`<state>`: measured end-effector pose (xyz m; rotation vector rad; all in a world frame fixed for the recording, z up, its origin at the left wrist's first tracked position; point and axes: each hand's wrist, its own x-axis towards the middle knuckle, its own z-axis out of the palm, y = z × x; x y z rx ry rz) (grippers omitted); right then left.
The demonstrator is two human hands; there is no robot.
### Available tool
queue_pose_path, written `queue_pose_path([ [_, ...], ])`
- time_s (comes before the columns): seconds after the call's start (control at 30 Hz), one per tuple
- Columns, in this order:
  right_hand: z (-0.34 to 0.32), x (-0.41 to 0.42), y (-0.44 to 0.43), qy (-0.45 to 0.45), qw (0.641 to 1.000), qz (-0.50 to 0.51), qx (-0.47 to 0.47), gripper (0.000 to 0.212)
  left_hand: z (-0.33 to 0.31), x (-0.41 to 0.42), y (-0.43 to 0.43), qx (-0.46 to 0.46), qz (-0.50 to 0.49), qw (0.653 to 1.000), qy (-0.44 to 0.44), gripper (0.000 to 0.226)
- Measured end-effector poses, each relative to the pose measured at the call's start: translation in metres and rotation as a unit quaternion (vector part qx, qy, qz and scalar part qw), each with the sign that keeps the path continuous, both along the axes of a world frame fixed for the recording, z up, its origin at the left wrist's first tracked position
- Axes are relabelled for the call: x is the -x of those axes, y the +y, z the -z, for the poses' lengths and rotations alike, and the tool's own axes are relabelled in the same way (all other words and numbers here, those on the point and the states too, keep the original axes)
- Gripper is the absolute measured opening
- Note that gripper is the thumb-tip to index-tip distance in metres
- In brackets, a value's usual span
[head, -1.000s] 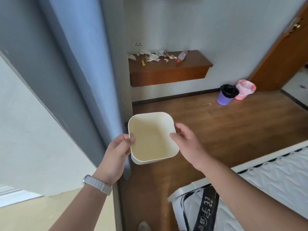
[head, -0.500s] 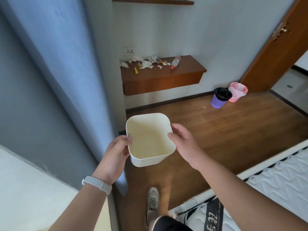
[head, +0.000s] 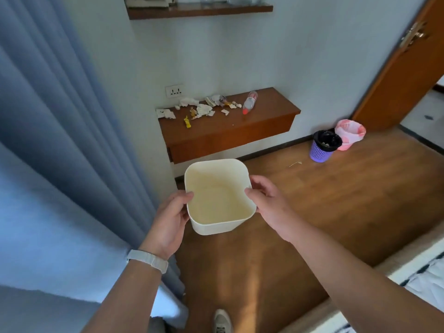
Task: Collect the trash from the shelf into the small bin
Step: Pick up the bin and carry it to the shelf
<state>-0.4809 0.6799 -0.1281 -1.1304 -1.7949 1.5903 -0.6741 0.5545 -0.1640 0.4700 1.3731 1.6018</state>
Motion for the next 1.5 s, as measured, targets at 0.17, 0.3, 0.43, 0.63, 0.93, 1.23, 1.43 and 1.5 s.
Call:
queue_pose_path([
  [0.17,-0.006,0.019,0.041,-0.002,1.0,0.011,-0.012,0.019,-0.011,0.021,0.044,-0.002,0.025,0.999,0.02,0.038],
  [0.3,-0.007,0.023,0.064,0.002,0.999,0.034,-0.004,0.021,-0.013,0.03,0.076,0.004,0.038,0.999,0.012,0.034],
  [0.43,-0.002,0.029,0.091,0.002,0.999,0.051,0.015,0.023,-0.01,0.043,0.113,0.021,0.061,0.998,0.014,0.03],
  [0.63,0.014,0.064,0.144,-0.01,0.996,0.078,0.036,0.022,0.007,0.078,0.172,0.025,0.083,0.996,0.004,0.036],
  [0.93,0.021,0.181,0.244,-0.055,0.997,0.055,0.03,0.018,0.024,0.178,0.252,0.027,0.04,0.999,-0.003,0.025],
  [1.23,0.031,0.269,0.297,-0.079,0.996,0.012,0.031,0.018,0.025,0.251,0.29,0.039,0.004,0.999,-0.015,0.02],
  [1.43,0.033,0.304,0.319,-0.087,0.995,-0.028,0.032,0.017,0.031,0.275,0.299,0.049,-0.03,0.998,-0.016,0.021],
  [1.5,0.036,0.313,0.326,-0.091,0.994,-0.043,0.036,0.017,0.034,0.279,0.302,0.05,-0.048,0.997,-0.021,0.02],
])
